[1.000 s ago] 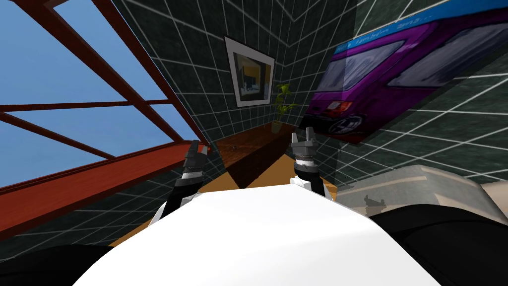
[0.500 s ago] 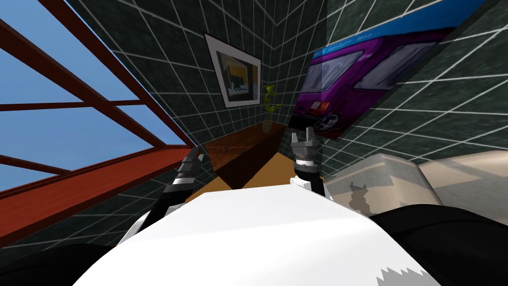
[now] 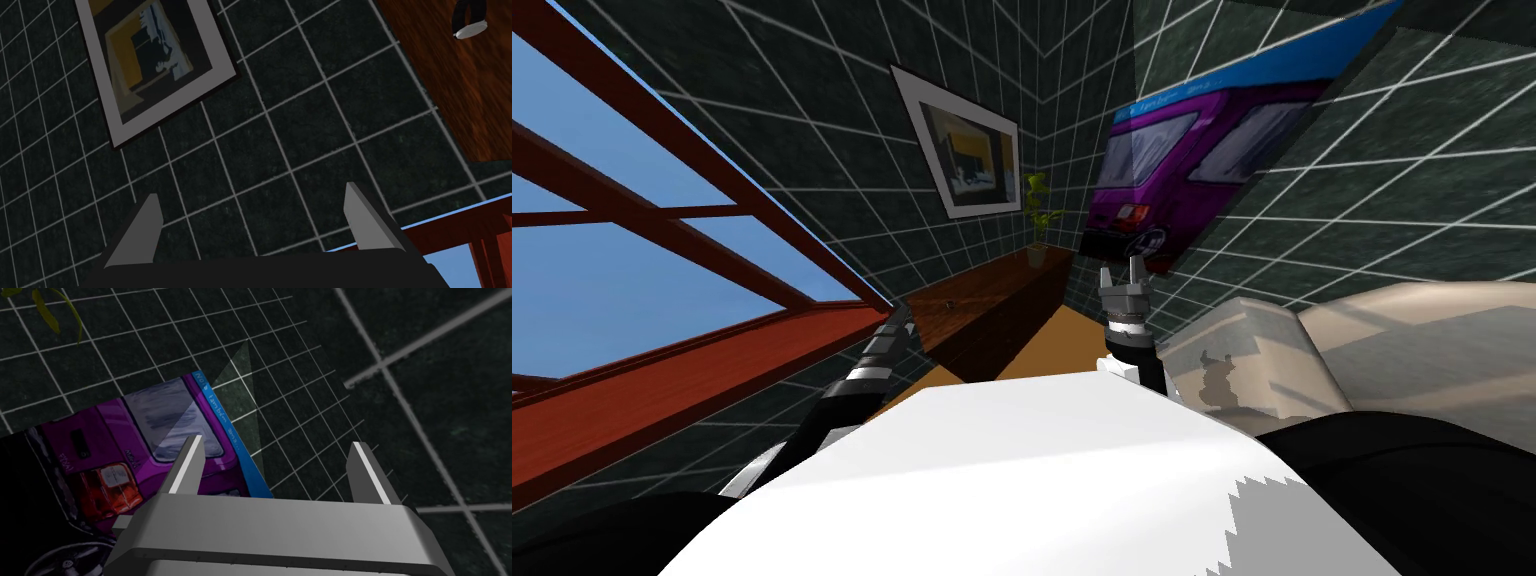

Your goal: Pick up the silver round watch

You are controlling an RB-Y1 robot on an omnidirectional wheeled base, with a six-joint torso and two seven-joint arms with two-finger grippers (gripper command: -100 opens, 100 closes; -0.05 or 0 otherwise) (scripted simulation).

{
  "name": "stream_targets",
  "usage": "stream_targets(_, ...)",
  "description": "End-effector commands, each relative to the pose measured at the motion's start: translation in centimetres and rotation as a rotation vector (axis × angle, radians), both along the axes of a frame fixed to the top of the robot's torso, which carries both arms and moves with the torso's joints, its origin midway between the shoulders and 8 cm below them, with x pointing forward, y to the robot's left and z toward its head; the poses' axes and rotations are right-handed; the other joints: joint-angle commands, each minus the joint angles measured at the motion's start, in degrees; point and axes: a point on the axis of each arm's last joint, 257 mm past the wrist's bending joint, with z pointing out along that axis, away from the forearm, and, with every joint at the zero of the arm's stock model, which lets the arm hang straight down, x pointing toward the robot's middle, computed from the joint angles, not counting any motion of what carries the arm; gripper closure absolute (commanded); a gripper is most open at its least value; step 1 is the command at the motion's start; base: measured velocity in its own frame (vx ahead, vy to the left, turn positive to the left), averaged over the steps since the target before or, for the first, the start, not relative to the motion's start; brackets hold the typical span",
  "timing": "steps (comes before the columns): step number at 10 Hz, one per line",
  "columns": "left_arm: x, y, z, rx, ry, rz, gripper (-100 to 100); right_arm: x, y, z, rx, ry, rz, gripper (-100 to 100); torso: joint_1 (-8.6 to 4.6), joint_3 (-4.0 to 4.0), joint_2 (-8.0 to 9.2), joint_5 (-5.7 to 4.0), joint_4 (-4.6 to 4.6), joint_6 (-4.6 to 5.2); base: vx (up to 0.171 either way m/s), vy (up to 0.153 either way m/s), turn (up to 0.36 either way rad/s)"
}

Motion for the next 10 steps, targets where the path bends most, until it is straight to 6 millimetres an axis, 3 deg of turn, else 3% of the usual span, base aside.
stream_targets(1, -0.6, 1.2, -1.3, 0.023, 0.071, 0.023, -100, 0.0, 0.0, 0.0, 0.0, 0.0, 0.0, 0, 0.0, 0.0, 0.0, 0.0, 0.0, 0.0, 0.015, -0.078, -0.152)
stream_targets(4, -1.9, 3.6, -4.0, 0.059, 0.197, 0.062, -100, 0.0, 0.0, 0.0, 0.0, 0.0, 0.0, 0, -0.06, -0.01, -0.01, -0.02, 0.0, 0.01, 0.027, -0.088, -0.162)
stream_targets(5, -1.9, 3.6, -4.0, 0.059, 0.197, 0.062, -100, 0.0, 0.0, 0.0, 0.0, 0.0, 0.0, 0, -0.04, -0.04, -0.08, -0.01, -0.02, 0.02, 0.041, -0.066, -0.086)
stream_targets(8, -4.4, 7.3, -8.0, 0.105, 0.385, 0.121, -100, 0.0, 0.0, 0.0, 0.0, 0.0, 0.0, 0, 0.0, -0.1, -0.18, 0.01, -0.04, 0.04, 0.069, -0.073, -0.222)
stream_targets(9, -4.5, 7.4, -8.1, 0.105, 0.391, 0.124, -100, 0.0, 0.0, 0.0, 0.0, 0.0, 0.0, 0, -0.03, -0.16, -0.27, 0.0, -0.06, 0.01, 0.072, -0.053, -0.074)
stream_targets(10, -5.6, 8.7, -9.5, 0.117, 0.457, 0.146, -100, 0.0, 0.0, 0.0, 0.0, 0.0, 0.0, 0, 0.02, -0.13, -0.21, 0.0, -0.05, -0.02, 0.062, -0.039, -0.181)
